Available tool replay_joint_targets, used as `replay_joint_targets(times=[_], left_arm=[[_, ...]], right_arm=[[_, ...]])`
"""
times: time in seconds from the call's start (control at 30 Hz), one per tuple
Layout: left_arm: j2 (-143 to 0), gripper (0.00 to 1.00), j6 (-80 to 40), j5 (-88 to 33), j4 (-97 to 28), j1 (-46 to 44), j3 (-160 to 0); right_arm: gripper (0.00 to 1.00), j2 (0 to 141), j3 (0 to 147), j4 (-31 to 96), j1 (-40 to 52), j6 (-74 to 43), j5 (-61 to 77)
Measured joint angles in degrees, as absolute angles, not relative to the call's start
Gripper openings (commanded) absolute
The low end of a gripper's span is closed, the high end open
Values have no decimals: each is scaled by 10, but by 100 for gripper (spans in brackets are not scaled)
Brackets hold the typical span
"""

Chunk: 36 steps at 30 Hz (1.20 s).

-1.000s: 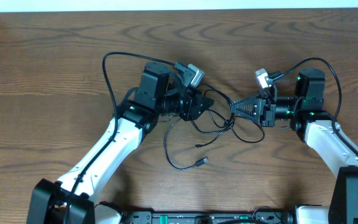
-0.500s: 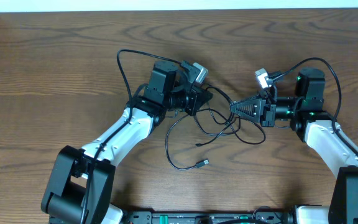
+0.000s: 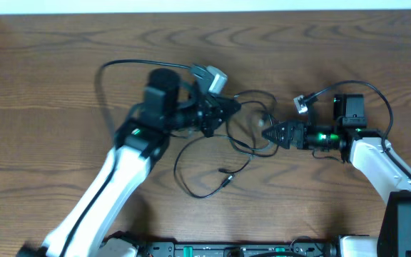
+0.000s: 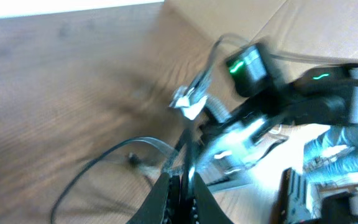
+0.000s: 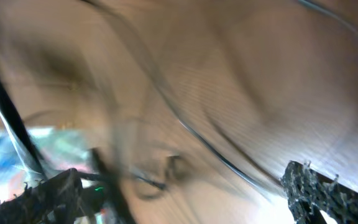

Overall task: Untangle cables
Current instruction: 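Pull the grippers apart to stretch the black cable loops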

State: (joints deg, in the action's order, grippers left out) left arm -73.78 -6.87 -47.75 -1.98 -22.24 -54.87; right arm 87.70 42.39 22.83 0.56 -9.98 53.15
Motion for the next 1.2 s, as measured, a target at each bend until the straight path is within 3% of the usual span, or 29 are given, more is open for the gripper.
replay_joint_targets(times=[0.13,0.33,0.7,0.93,1.1,1.2], left_arm=[[-613,8,-75,-477,-29,-208,-549],[-514,8,-77,-432,-92,-199,-549],[-520,8,-77,-388,-121,-199,-549],[-540,7,-77,-386,-121,-199,-549],[-540,8,-80,-386,-110,-199,-549],[-535,8,-105,-386,-83,-199,-549]], right_arm=[[99,877,423,259,7,-97,454],[99,877,423,256,39,-83,448],[99,877,423,229,62,-44,543],[99,877,423,233,88,-32,517],[85,877,423,212,128,-26,474],[84,877,423,194,157,-28,435]])
